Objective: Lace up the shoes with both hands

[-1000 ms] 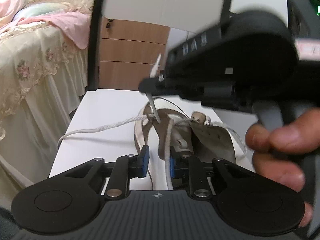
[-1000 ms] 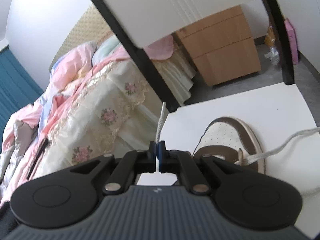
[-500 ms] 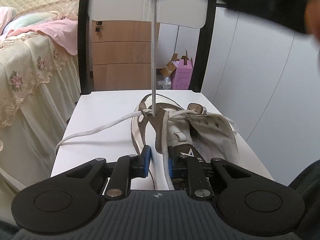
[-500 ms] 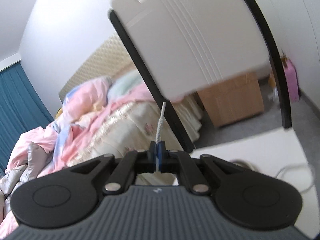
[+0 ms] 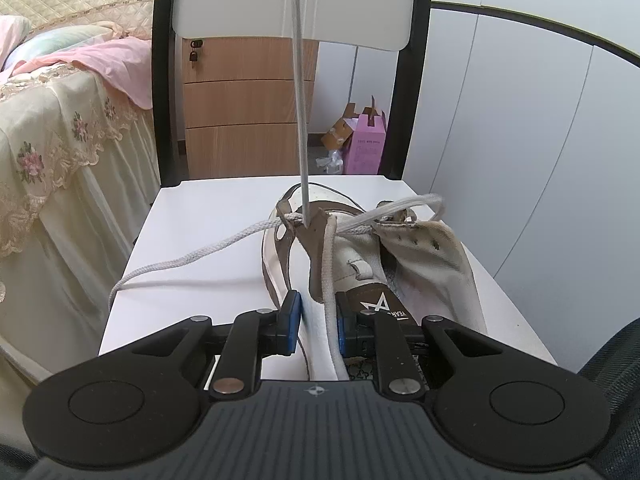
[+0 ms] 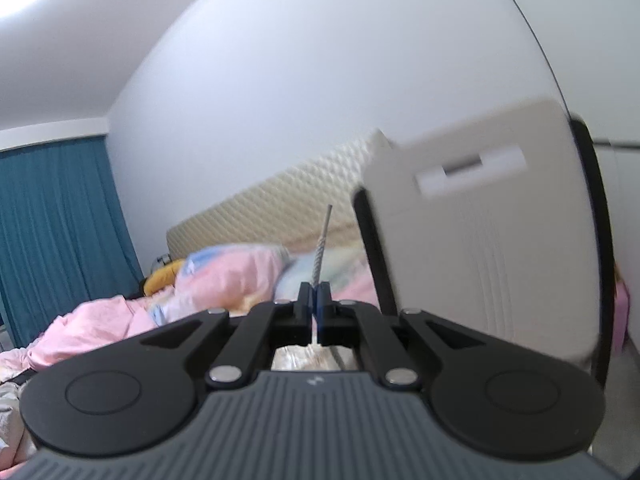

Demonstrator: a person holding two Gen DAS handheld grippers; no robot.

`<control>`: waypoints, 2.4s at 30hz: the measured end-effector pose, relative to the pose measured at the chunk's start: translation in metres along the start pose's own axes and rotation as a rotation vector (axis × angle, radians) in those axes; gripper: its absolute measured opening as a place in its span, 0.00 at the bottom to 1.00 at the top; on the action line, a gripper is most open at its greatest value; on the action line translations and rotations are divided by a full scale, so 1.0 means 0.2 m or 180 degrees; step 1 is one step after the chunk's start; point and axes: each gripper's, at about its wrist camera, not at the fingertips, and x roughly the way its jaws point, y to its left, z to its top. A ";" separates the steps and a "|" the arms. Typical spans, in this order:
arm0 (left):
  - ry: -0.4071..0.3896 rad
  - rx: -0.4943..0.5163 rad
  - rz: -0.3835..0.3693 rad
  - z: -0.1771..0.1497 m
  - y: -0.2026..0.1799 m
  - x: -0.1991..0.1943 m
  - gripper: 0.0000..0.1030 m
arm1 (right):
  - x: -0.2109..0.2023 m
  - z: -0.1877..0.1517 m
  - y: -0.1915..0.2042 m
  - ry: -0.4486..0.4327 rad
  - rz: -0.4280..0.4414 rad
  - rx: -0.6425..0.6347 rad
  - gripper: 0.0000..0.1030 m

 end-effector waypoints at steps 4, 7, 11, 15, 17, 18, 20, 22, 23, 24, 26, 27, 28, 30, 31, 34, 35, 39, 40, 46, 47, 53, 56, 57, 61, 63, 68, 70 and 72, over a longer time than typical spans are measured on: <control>0.0013 -0.0010 -0.0008 0.00 0.00 0.00 0.19 | 0.05 0.13 0.09 -0.0136 0.0073 -0.0167 0.02; 0.0001 0.0004 -0.0012 -0.01 0.00 0.00 0.19 | 0.09 0.23 0.16 -0.0227 0.0164 -0.0254 0.02; -0.0002 0.0025 -0.0032 -0.01 0.01 0.01 0.19 | 0.14 0.37 0.26 -0.0316 0.0327 -0.0377 0.02; 0.0017 -0.0004 -0.0058 0.00 0.01 0.02 0.19 | 0.18 0.50 0.36 -0.0368 0.0482 -0.0394 0.02; 0.0025 -0.0004 -0.0066 0.00 0.01 0.02 0.19 | 0.20 0.56 0.40 -0.0406 0.0545 -0.0399 0.02; 0.0029 0.0000 -0.0072 0.00 0.01 0.02 0.19 | 0.20 0.59 0.43 -0.0423 0.0555 -0.0436 0.02; 0.0035 0.0006 -0.0088 0.00 0.01 0.02 0.19 | 0.22 0.63 0.47 -0.0423 0.0568 -0.0501 0.02; 0.0045 -0.0015 -0.0112 0.00 0.02 0.03 0.19 | 0.25 0.67 0.49 -0.0388 0.0575 -0.0560 0.02; 0.0050 -0.0019 -0.0121 0.00 0.02 0.03 0.19 | 0.26 0.68 0.50 -0.0376 0.0573 -0.0627 0.02; 0.0054 -0.0015 -0.0129 0.01 0.02 0.03 0.19 | 0.28 0.69 0.51 -0.0369 0.0581 -0.0676 0.02; 0.0058 -0.0005 -0.0136 0.01 0.02 0.03 0.19 | 0.31 0.70 0.50 -0.0335 0.0616 -0.0640 0.02; 0.0059 -0.0003 -0.0138 0.01 0.02 0.03 0.19 | 0.32 0.70 0.50 -0.0314 0.0609 -0.0646 0.02; 0.0060 0.0002 -0.0138 0.01 0.02 0.03 0.19 | 0.33 0.69 0.50 -0.0300 0.0604 -0.0695 0.02; 0.0061 0.0005 -0.0136 0.01 0.02 0.03 0.19 | 0.36 0.64 0.50 -0.0220 0.0608 -0.0755 0.02; 0.0063 0.0002 -0.0139 0.01 0.02 0.03 0.20 | 0.38 0.60 0.49 -0.0164 0.0614 -0.0746 0.02; 0.0063 -0.0025 -0.0152 0.00 0.02 0.03 0.20 | 0.40 0.48 0.45 0.0029 0.0591 -0.0690 0.02; 0.0060 -0.0032 -0.0154 0.00 0.03 0.03 0.20 | 0.40 0.42 0.42 0.0115 0.0562 -0.0662 0.03; 0.0048 -0.0016 -0.0144 0.00 0.02 0.02 0.20 | 0.41 0.16 0.28 0.0532 0.0408 -0.0541 0.03; 0.0044 -0.0007 -0.0141 0.00 0.02 0.02 0.20 | 0.41 0.09 0.23 0.0650 0.0366 -0.0476 0.03; 0.0028 -0.0026 -0.0124 0.00 0.02 0.00 0.20 | 0.35 -0.31 0.02 0.1256 0.0191 -0.0167 0.04; 0.0024 -0.0021 -0.0117 0.00 0.02 0.00 0.20 | 0.34 -0.37 0.00 0.1342 0.0158 -0.0140 0.04; -0.0010 0.0019 -0.0080 -0.02 0.01 -0.01 0.23 | 0.22 -0.54 -0.01 0.1654 0.0144 -0.0089 0.05; -0.0017 0.0025 -0.0088 -0.02 0.01 -0.01 0.23 | 0.20 -0.54 -0.04 0.1683 0.0141 -0.0078 0.48; -0.0015 0.0014 -0.0094 -0.02 0.02 -0.01 0.23 | 0.20 -0.54 -0.05 0.1670 0.0142 -0.0072 0.59; -0.0010 -0.0061 -0.0106 -0.01 0.04 -0.02 0.27 | 0.14 -0.52 -0.13 0.1566 0.0131 0.0021 0.58; 0.0001 -0.0140 -0.0157 -0.01 0.05 -0.03 0.27 | 0.08 -0.53 -0.20 0.1480 0.0066 0.0110 0.58; -0.0086 -0.0280 -0.0301 0.01 0.08 -0.12 0.27 | -0.12 -0.63 -0.52 0.1185 -0.0348 0.0828 0.58; -0.0111 -0.0324 -0.0325 0.03 0.09 -0.15 0.27 | -0.19 -0.71 -0.65 0.1116 -0.0573 0.1098 0.58; -0.0150 -0.0391 -0.0338 0.04 0.11 -0.19 0.29 | -0.27 -0.79 -0.74 0.1043 -0.0744 0.1255 0.58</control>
